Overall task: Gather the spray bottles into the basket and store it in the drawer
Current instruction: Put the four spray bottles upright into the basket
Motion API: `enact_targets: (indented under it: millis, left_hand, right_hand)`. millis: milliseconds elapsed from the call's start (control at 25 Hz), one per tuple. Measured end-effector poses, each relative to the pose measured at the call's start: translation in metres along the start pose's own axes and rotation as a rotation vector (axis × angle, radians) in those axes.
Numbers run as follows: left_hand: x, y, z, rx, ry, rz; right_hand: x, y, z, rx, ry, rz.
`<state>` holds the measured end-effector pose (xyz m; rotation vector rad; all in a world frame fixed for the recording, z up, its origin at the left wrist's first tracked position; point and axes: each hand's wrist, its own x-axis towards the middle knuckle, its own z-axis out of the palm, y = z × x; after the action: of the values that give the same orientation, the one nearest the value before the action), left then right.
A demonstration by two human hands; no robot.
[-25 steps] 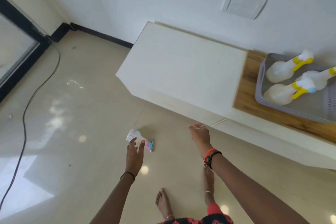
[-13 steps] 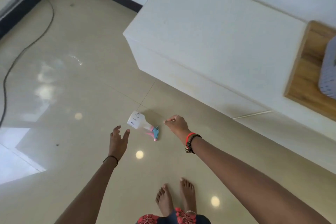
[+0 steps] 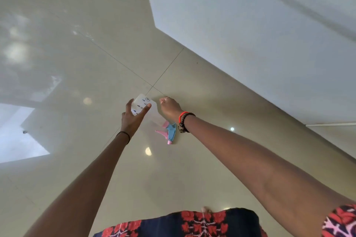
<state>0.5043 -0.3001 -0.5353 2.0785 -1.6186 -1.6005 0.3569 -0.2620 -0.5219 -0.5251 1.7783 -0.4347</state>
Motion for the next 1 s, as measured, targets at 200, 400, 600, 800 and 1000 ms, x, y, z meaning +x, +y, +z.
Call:
enact_targets:
  millis: [200, 400, 600, 800, 1000]
  left_hand:
    - [0.014, -0.008, 0.017, -0.061, 0.091, 0.088]
    - [-0.019, 0.006, 0.01, -0.111, 0.05, 0.039]
    - [-0.092, 0.051, -0.01, -0.146, -0.075, 0.0]
    - [-0.177, 0.125, -0.028, -0.152, -0.254, -0.004]
    - [-0.265, 0.202, -0.043, -0.14, -0.358, 0.005]
  right_hand:
    - [0.022, 0.01, 0.012, 0.029, -0.084, -0.031]
    - [-0.019, 0.006, -0.009, 0.013, -0.123, -0.033]
    - [-0.106, -0.01, -0.053, 0.015, -0.122, -0.011]
    - [-0.209, -0.031, -0.116, 0.086, -0.085, -0.016]
    - [-0.311, -0.054, -0.183, 0.161, -0.066, -0.001]
